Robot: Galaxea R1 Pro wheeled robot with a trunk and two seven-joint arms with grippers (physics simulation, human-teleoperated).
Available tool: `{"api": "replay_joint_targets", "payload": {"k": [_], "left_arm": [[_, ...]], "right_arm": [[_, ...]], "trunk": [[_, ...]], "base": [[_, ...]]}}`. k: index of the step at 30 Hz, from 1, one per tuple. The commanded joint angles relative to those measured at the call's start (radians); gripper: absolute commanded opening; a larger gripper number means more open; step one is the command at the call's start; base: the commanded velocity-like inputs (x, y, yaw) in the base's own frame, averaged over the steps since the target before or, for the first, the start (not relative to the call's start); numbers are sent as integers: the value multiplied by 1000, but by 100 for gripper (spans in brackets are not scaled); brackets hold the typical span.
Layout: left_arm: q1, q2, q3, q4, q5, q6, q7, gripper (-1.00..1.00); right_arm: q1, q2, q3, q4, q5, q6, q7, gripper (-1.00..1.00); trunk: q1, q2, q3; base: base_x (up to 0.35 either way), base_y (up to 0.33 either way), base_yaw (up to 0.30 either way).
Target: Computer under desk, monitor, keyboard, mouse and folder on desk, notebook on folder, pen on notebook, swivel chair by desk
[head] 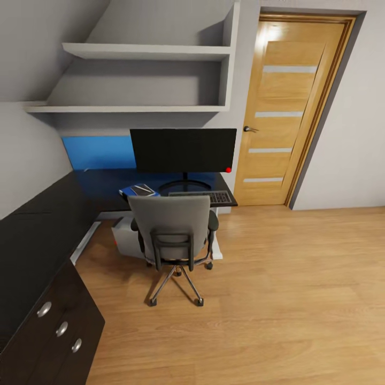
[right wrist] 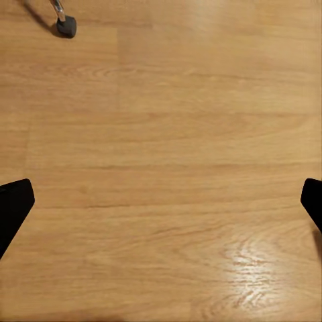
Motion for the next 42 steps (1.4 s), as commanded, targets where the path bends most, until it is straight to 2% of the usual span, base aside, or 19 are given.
{"api": "replay_joint_targets", "payload": {"k": [1,30,42], "left_arm": [[0,0,-9,-1,2,2,7,100],[0,1,-2,-1,18,14,12,100],[0,-2,-2,-1,17,15,11,100]], "right_arm": [[-1,0,9,2,-3,-3,-5,100],[-1,0,9,2,-3,-3,-5,100],[-1,0,9,2,-3,-3,-4,100]], "trunk": [[-4,7,2],[-115,210,93],[-115,210,93]], "base": [[0,0,0],[0,0,0],[0,0,0]]}}
